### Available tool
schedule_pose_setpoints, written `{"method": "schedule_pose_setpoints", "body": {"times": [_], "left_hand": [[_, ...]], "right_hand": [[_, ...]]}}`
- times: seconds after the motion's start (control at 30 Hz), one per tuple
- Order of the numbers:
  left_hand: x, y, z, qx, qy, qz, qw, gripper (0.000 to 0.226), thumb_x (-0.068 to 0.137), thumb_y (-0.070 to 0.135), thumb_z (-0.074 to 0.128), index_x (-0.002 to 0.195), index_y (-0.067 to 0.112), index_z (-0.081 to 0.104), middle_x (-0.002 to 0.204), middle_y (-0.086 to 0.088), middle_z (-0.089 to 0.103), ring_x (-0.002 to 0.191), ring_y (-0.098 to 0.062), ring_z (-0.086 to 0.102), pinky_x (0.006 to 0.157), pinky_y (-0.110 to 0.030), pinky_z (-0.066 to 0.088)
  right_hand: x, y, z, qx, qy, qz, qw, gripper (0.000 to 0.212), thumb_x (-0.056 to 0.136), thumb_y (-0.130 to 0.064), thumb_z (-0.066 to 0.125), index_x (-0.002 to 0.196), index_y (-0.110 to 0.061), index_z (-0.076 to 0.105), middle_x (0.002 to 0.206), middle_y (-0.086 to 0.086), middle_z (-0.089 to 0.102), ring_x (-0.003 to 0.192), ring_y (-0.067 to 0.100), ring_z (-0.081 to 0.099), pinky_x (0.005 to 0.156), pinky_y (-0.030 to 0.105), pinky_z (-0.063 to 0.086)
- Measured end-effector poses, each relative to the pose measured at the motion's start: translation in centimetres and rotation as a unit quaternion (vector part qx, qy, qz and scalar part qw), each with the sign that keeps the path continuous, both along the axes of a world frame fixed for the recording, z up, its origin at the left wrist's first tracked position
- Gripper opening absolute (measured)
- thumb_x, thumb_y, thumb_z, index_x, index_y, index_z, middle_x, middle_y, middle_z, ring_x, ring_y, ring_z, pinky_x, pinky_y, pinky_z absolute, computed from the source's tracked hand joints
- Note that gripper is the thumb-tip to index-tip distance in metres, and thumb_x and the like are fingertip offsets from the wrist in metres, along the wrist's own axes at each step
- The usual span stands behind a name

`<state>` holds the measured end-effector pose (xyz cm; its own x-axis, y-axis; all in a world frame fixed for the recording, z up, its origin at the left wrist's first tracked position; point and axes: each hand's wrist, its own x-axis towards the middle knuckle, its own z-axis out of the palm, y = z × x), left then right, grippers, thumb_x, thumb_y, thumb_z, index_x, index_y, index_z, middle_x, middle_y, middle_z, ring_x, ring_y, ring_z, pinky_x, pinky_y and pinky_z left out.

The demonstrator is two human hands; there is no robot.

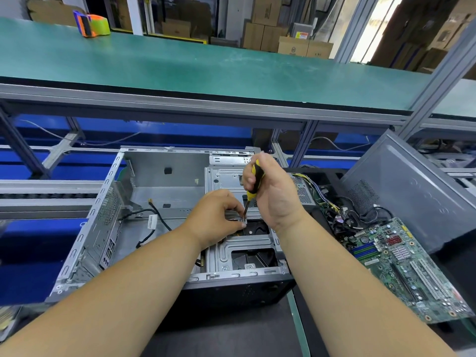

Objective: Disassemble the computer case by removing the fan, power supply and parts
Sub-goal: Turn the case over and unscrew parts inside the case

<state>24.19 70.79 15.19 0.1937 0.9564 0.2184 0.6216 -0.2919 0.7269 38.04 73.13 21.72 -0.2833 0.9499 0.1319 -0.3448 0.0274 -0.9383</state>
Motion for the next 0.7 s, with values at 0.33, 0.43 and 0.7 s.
{"method": "schedule_pose_setpoints", "body": {"times": [0.33, 0.43, 0.7], "left_hand": [[0.0, 0.2, -0.1, 0.004, -0.006, -0.003, 1.000, 0.019, 0.070, 0.024, 0.086, 0.077, 0.030, 0.069, 0.088, 0.008, 0.060, 0.093, -0.014, 0.056, 0.087, -0.036, 0.048], [0.0, 0.2, -0.2, 0.003, -0.007, -0.002, 1.000, 0.022, 0.070, 0.024, 0.086, 0.076, 0.033, 0.067, 0.087, 0.009, 0.059, 0.093, -0.013, 0.056, 0.087, -0.036, 0.048], [0.0, 0.2, -0.2, -0.007, 0.004, 0.002, 1.000, 0.020, 0.071, 0.026, 0.085, 0.077, 0.033, 0.068, 0.089, 0.010, 0.059, 0.096, -0.013, 0.054, 0.089, -0.035, 0.048]], "right_hand": [[1.4, -0.6, 0.0, -0.007, -0.027, -0.028, 0.999, 0.020, 0.089, -0.035, 0.058, 0.088, -0.019, 0.070, 0.078, -0.003, 0.062, 0.076, 0.012, 0.060, 0.069, 0.025, 0.045], [1.5, -0.7, 0.1, 0.002, -0.033, -0.030, 0.999, 0.020, 0.090, -0.033, 0.057, 0.094, -0.021, 0.071, 0.081, -0.001, 0.062, 0.079, 0.013, 0.060, 0.068, 0.022, 0.047], [1.5, -0.5, 0.2, 0.010, -0.035, -0.022, 0.999, 0.026, 0.097, -0.031, 0.045, 0.092, -0.016, 0.066, 0.080, 0.003, 0.065, 0.080, 0.020, 0.061, 0.075, 0.033, 0.045]]}}
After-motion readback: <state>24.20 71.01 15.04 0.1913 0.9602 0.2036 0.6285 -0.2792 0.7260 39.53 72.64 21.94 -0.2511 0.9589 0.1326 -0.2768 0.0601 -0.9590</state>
